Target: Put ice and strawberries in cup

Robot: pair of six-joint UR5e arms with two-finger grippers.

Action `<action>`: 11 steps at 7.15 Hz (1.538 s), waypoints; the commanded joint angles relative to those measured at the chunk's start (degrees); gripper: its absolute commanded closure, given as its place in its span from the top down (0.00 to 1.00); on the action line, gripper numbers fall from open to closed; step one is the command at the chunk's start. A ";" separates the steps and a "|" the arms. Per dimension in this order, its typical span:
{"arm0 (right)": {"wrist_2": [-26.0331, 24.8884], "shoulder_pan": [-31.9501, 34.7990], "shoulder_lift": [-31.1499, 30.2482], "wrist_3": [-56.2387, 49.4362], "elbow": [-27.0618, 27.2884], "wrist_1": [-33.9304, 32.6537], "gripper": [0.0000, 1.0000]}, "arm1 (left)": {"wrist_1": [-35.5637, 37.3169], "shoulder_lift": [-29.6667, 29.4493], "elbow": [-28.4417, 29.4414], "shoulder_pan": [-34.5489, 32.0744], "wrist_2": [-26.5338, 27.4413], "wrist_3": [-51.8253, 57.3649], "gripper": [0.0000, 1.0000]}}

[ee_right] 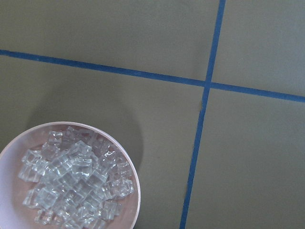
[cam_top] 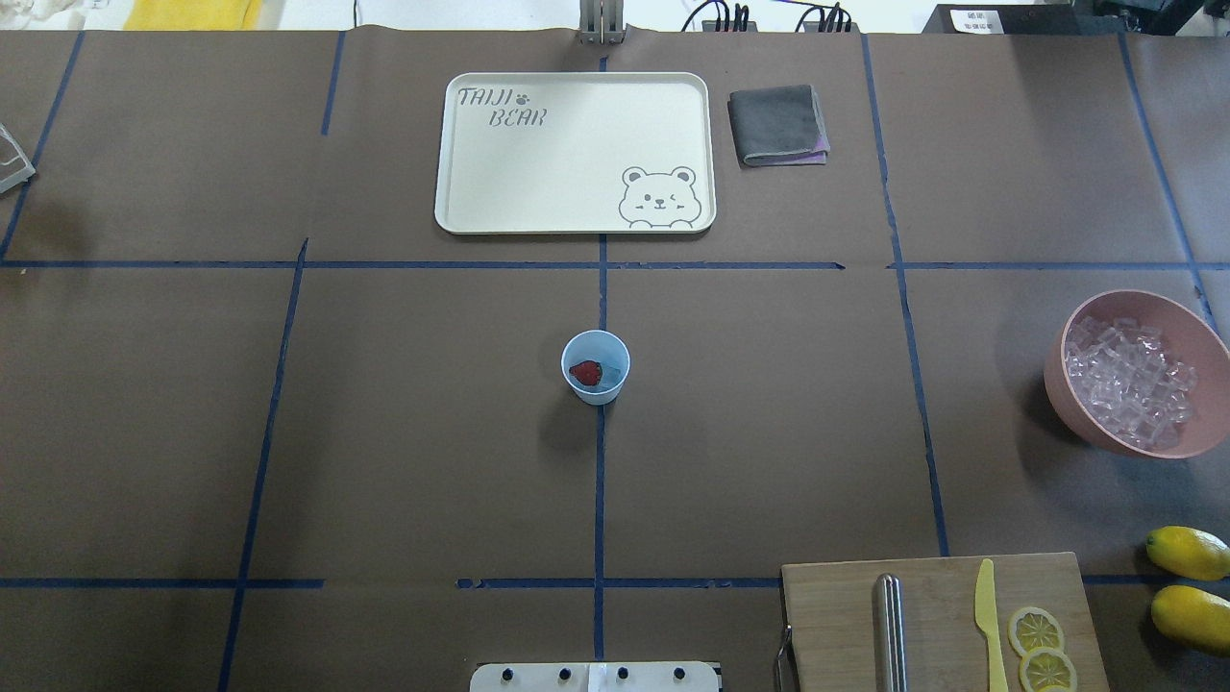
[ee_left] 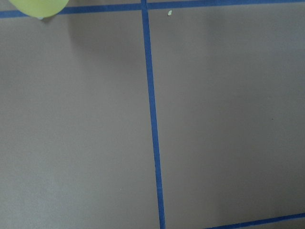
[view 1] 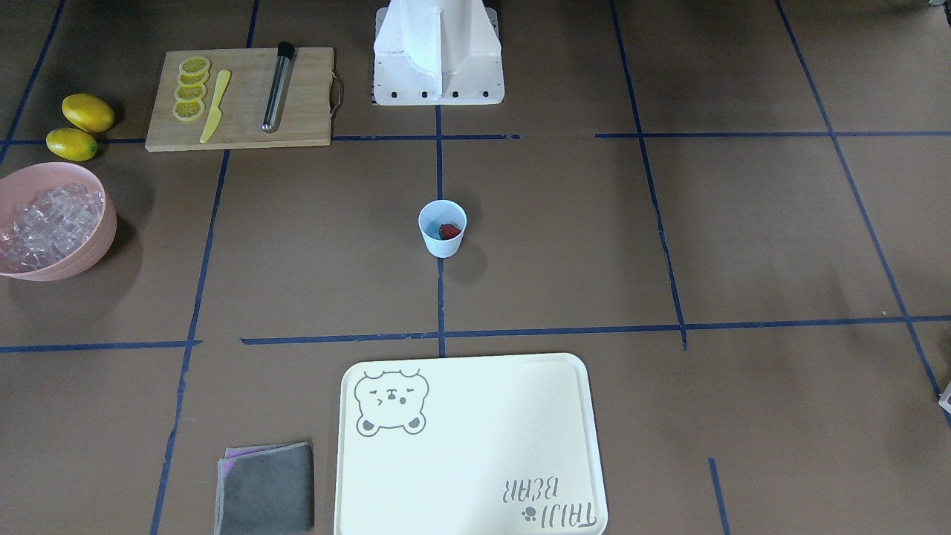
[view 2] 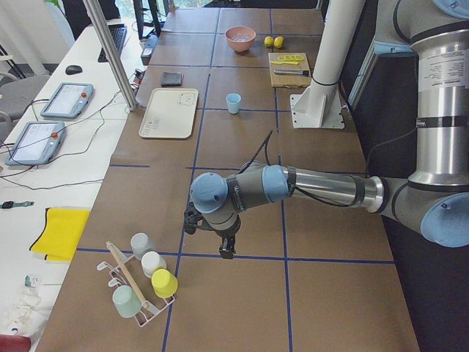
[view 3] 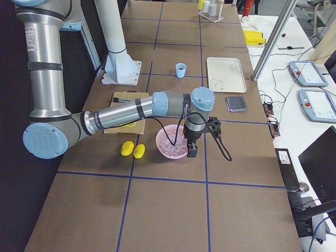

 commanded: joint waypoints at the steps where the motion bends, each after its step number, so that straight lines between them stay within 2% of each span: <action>1: -1.08 0.00 0.18 0.01 -0.03 0.11 1.00 | -6.11 0.33 0.23 -0.09 5.92 -5.55 1.00; 2: -2.91 0.00 0.18 0.01 -0.11 0.11 1.00 | -6.92 0.59 0.23 0.00 5.79 -5.84 1.00; 4: -2.41 0.61 -3.66 -1.64 -0.12 0.20 1.00 | -7.02 0.51 -0.03 0.00 5.61 -5.67 1.00; 6: -0.14 2.72 -4.56 -2.98 -0.20 0.03 1.00 | -7.02 0.51 -0.03 0.09 5.61 -5.58 1.00; 9: 0.14 2.99 -5.79 -2.88 -0.81 0.20 1.00 | -7.28 0.51 0.06 0.09 5.70 -5.58 1.00; 11: 0.41 3.08 -5.79 -2.36 -0.82 3.36 1.00 | -7.28 0.51 0.06 0.09 5.70 -5.58 1.00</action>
